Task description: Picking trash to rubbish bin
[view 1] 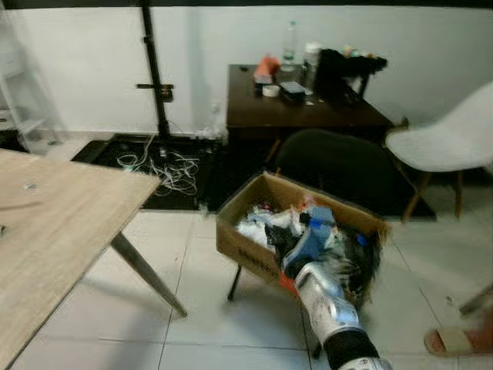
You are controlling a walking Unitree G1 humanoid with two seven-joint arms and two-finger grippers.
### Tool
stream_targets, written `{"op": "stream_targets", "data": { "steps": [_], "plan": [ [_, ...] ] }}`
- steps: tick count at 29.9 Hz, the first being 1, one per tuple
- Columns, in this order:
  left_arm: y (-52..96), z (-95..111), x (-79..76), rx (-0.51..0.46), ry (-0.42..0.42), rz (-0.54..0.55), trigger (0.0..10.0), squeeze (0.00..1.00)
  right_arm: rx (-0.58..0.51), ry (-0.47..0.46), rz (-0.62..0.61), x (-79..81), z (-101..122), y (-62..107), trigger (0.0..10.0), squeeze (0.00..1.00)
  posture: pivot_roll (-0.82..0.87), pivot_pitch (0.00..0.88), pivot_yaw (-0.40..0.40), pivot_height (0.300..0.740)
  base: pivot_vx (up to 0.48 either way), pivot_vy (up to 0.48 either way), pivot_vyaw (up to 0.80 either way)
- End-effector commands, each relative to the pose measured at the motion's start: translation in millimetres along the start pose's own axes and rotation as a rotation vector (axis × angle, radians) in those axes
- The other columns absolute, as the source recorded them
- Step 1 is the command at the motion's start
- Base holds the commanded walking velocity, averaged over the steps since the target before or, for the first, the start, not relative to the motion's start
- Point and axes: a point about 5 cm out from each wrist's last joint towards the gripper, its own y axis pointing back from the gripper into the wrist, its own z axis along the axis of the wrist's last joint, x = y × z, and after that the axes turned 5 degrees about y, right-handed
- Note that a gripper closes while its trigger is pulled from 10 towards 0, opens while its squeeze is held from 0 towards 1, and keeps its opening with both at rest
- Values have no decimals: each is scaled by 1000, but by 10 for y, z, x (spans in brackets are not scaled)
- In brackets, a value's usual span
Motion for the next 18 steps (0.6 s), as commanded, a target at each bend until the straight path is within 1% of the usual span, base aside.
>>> {"op": "stream_targets", "data": {
  "steps": [1, 6, 18],
  "plan": [
    [2, -24, -31, 6, -3, -11, 10000, 0, -9, -11, -16, -24, 8, 3, 10000, 0, -132, 67, 68, 740, 0, 0, -775],
    [0, -5, -57, 1, 0, -17, 10000, 0, -10, 1, -21, -50, 23, -9, 10000, 0, -131, 63, 62, 740, 0, 0, -775],
    [-4, 25, -57, -4, 3, -19, 10000, 0, -27, 17, -50, -122, 94, -31, 10000, 0, -128, 60, 59, 740, 0, 0, -775]
  ]
}}
